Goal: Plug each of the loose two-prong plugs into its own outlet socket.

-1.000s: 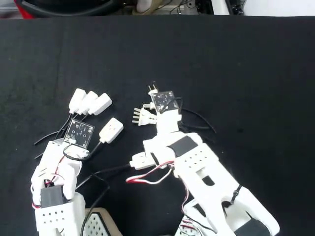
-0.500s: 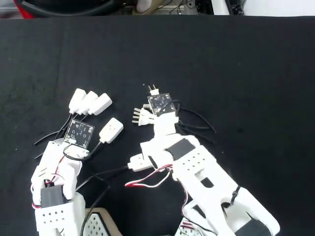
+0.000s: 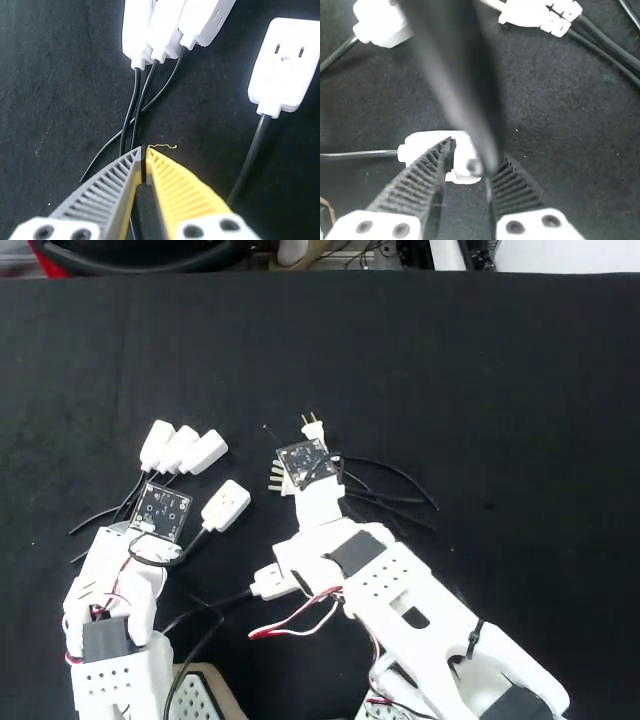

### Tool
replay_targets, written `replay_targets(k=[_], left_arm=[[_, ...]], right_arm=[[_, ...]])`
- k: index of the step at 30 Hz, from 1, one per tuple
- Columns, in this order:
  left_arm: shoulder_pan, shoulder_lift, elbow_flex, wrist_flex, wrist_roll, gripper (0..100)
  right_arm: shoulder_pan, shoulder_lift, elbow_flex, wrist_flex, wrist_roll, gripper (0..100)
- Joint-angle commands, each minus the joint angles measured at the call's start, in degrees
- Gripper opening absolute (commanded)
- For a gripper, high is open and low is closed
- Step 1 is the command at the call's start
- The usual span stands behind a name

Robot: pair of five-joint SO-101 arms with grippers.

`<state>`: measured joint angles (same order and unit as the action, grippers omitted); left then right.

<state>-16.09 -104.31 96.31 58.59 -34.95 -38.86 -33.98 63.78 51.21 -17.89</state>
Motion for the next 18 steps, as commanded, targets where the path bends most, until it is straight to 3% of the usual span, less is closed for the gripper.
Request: replay_targets(k=[1, 12, 18], left_arm=[[-0.5, -0.1, 1.0, -0.2, -0.2, 3], [-0.5, -0.1, 1.0, -0.2, -0.2, 3], [-0.5, -0.1, 1.0, -0.2, -0.2, 3]], right_arm=[[-3.1, 1.1, 4.4, 4.0, 3.9, 1.2], [-4.3, 0.7, 6.7, 4.0, 5.4, 1.2], [1.4, 0.7, 6.7, -0.9, 6.2, 1.2]])
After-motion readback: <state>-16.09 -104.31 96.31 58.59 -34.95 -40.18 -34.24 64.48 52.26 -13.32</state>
